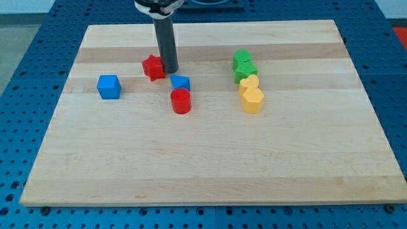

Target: Push the red star in between the blue blocks

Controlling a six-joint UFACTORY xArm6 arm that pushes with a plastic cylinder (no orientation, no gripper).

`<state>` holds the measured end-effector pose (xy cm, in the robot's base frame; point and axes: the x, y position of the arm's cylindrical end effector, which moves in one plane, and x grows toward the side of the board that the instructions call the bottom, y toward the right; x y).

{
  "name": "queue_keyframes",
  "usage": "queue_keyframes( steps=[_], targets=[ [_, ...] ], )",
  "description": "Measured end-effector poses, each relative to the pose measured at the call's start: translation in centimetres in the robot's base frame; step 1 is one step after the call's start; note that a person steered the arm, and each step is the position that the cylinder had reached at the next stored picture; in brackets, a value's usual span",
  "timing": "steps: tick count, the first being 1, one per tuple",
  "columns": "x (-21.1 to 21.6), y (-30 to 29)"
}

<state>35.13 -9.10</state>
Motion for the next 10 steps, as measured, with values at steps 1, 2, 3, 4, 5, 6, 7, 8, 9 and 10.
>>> queue_keyframes(
  steps=[1,2,3,4,5,6,7,8,9,10],
  targets=[
    [-0.7,-0.5],
    [-4.2,-0.5],
    [-5.1,-1.5],
    [-3.8,-2.4],
    [-1.7,-3.4],
    [-0.7,-4.3],
    [-0.7,-4.4],
    [-0.2,-4.6],
    [0.6,-4.6],
    [1.5,-5.4]
  ],
)
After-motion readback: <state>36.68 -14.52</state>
